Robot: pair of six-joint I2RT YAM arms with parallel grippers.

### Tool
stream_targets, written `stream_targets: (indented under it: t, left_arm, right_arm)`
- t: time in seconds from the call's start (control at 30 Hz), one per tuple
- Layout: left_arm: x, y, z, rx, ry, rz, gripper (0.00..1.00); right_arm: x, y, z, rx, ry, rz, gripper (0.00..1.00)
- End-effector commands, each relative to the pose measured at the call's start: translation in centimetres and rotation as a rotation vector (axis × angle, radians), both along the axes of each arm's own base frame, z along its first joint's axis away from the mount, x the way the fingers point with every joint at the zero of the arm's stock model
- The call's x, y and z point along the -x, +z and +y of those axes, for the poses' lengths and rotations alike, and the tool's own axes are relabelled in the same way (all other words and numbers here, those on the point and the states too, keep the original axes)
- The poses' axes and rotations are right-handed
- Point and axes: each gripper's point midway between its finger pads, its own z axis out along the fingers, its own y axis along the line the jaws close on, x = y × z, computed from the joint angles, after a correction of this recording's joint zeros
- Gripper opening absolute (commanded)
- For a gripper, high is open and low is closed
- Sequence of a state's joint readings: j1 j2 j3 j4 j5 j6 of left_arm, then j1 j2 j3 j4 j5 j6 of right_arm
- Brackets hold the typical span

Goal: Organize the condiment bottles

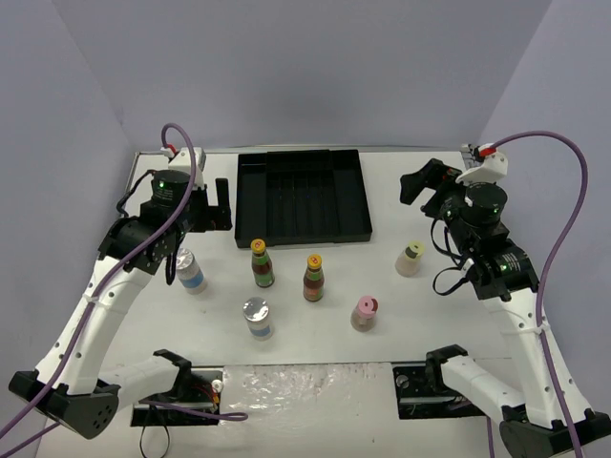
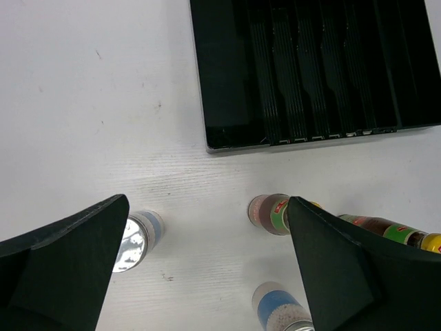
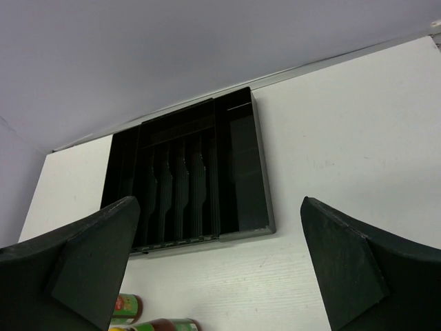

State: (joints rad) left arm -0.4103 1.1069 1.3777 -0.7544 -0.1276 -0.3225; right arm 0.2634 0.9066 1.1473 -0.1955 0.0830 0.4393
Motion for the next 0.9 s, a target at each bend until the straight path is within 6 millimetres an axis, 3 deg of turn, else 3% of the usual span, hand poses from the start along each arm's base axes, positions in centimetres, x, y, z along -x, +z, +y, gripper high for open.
stream_targets:
  t: [0.0, 0.17, 0.3, 0.57, 0.87]
  left_arm:
    - [-0.6, 2.2, -0.5, 0.031, -0.016, -0.093, 0.97]
    - [-0.8, 1.5, -0.3, 0.016, -0.004, -0.101, 0.97]
    - [-0.9, 0.6, -0.2, 0.001, -0.002, -0.087, 0.97]
    - [-0.8, -0.1, 0.0, -0.009, 0.002, -0.078, 0.97]
    - [-0.8, -0.6, 0.1, -0.016, 0.007, -0.071, 0.97]
  right_arm:
    - [-0.2, 1.8, -1.0, 0.019, -0.052, -0.048, 1.0]
    - [-0.7, -0.2, -1.4, 0.036, -0.087, 0.023, 1.0]
    - [-1.0, -2.5, -3.7, 0.1, -0.218, 0.128, 1.0]
    - [-1.5, -9.0, -5.3, 0.189, -0.317, 0.299, 1.0]
    - [-0.8, -14.8, -5.8, 0.213, -0.355, 0.422, 0.98]
